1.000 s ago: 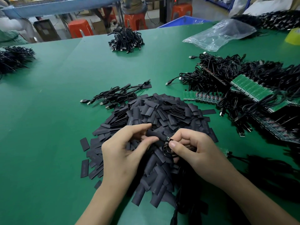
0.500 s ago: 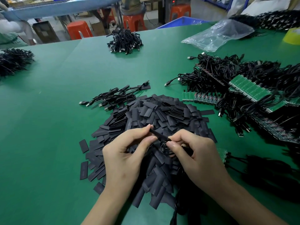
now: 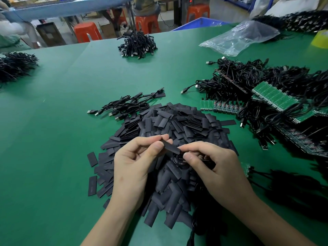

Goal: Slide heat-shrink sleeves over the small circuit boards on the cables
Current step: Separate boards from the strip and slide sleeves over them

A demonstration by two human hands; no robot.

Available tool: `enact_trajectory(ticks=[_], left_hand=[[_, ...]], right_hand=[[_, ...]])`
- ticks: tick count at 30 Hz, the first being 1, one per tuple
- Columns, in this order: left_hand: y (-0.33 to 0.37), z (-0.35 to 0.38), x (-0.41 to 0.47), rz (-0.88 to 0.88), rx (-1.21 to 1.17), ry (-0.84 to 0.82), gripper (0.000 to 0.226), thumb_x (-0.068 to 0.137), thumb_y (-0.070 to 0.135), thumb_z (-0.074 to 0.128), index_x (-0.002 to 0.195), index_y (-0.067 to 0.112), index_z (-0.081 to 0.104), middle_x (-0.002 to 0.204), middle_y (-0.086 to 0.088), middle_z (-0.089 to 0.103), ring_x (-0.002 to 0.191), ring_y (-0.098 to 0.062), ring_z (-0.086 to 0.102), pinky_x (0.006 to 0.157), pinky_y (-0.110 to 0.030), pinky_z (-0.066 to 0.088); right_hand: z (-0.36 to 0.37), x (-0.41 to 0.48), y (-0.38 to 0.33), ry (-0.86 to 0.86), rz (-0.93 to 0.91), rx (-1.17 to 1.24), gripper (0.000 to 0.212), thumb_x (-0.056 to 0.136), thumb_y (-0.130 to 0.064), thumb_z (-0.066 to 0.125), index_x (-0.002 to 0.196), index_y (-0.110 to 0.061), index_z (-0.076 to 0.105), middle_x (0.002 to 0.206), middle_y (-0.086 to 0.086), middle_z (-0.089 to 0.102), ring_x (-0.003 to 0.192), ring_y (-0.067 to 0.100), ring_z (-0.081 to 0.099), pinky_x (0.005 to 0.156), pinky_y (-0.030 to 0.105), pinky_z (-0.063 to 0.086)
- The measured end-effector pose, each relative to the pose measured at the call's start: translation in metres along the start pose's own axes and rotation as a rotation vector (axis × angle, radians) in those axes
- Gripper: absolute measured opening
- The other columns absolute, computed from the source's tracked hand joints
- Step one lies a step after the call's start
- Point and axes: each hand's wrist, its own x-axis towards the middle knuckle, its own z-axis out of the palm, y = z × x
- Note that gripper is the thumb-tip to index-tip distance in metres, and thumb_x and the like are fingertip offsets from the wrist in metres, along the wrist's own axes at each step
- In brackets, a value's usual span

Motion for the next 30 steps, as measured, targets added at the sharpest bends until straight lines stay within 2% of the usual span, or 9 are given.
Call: enact_trajectory(ticks=[4,12,18,21,25,30], left_hand=[[0.001,0.002,-0.001,0.043,0.012,-0.021,0.014,0.079,0.013,0.078,0.092,0.017,0.079,0.105,-0.014,0.078,0.101,-0.026,0.076,0.085,-0.030,0.060],[0.001,0.006,-0.004,0.068,-0.001,-0.008,0.018,0.080,0.004,0.070,0.088,0.018,0.078,0.105,-0.013,0.078,0.098,-0.025,0.076,0.082,-0.026,0.060],[0.002,0.010,-0.006,0.105,0.029,-0.014,0.020,0.080,0.003,0.071,0.088,0.021,0.078,0.103,-0.009,0.079,0.098,-0.019,0.076,0.082,-0.022,0.059],[0.002,0.010,-0.007,0.110,0.037,-0.020,0.017,0.080,0.009,0.076,0.093,0.020,0.077,0.107,-0.011,0.078,0.099,-0.024,0.076,0.084,-0.024,0.060],[0.001,0.012,-0.008,0.064,0.045,0.002,0.029,0.075,0.020,0.080,0.103,0.022,0.077,0.110,-0.011,0.077,0.101,-0.027,0.076,0.085,-0.025,0.059],[0.000,0.013,-0.008,0.054,0.061,0.022,0.020,0.076,0.012,0.078,0.093,0.022,0.078,0.100,-0.011,0.079,0.097,-0.021,0.077,0.082,-0.020,0.058]], right_hand=[[0.002,-0.002,0.000,-0.001,-0.022,-0.008,0.016,0.093,-0.029,0.066,0.104,-0.033,0.076,0.091,-0.016,0.072,0.091,0.005,0.070,0.076,0.017,0.051],[0.003,-0.002,-0.001,0.013,-0.060,0.001,0.017,0.092,-0.032,0.066,0.105,-0.033,0.077,0.094,-0.022,0.069,0.092,0.004,0.069,0.077,0.011,0.046],[0.003,-0.002,0.001,0.048,-0.071,-0.014,0.017,0.093,-0.033,0.064,0.105,-0.033,0.076,0.095,-0.022,0.069,0.091,0.005,0.068,0.076,0.013,0.047],[0.005,-0.003,0.001,0.063,-0.099,-0.033,0.016,0.094,-0.030,0.066,0.105,-0.029,0.077,0.095,-0.022,0.069,0.090,0.006,0.068,0.076,0.017,0.049],[0.006,-0.003,-0.001,0.103,-0.164,-0.102,0.018,0.095,-0.029,0.065,0.102,-0.020,0.079,0.092,-0.019,0.071,0.087,0.006,0.066,0.076,0.024,0.051],[0.004,-0.003,-0.002,0.123,-0.188,-0.141,0.019,0.095,-0.029,0.064,0.100,-0.019,0.079,0.091,-0.014,0.074,0.084,0.010,0.064,0.075,0.027,0.051]])
